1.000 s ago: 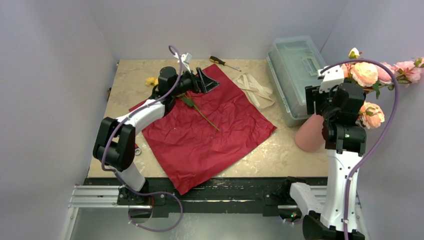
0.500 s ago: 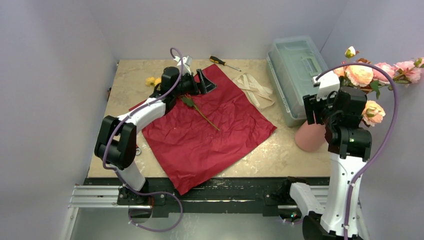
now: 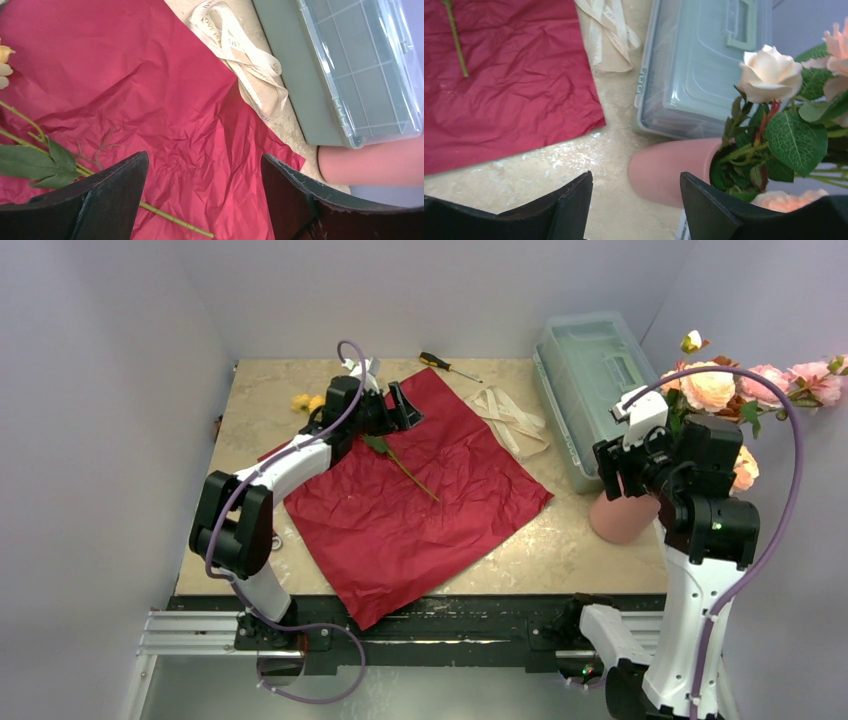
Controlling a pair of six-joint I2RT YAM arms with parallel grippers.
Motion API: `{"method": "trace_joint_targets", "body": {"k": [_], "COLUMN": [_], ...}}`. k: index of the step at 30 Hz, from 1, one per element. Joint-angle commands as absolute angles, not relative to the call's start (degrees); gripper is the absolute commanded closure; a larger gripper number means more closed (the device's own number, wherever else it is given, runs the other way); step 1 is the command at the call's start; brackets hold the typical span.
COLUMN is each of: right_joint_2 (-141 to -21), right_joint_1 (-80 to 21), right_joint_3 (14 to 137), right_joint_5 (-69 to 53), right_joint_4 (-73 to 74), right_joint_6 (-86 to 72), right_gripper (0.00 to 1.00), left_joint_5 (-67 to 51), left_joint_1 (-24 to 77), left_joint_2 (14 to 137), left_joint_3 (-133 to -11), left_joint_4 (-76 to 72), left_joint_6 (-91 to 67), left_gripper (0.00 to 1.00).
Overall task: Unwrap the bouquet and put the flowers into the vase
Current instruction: Pick up the fake flower from the wrapping paper.
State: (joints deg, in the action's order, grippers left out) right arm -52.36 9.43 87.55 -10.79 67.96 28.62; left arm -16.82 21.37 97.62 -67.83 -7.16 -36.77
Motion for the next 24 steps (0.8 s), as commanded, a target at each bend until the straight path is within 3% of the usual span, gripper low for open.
{"method": "trace_joint_targets", "body": {"k": [1, 12, 24], "right_joint_2": [-55.86, -64.04, -64.45], "right_joint_1": [9.69, 9.66, 7.91], "right_joint_3": [91.89, 103.9, 102.21], "right_joint_5": [-19.45, -28.05, -33.22], "right_joint_4": [70.57, 72.38, 73.92], "right_joint_6": [30.15, 28.98, 29.7], "right_gripper": [0.31, 0.3, 0.3], "left_joint_5": [-13.71, -11.13, -9.97], "left_joint_1": [21.0, 20.93, 21.0], "left_joint_2": [95.98, 95.78, 96.33], "left_joint_3": [-69.08, -69.52, -69.72], "left_joint_4": [-6.05, -3.21, -3.05], "left_joint_6": [-35.83, -36.74, -38.15], "left_gripper": [0.18, 0.2, 0.21]}}
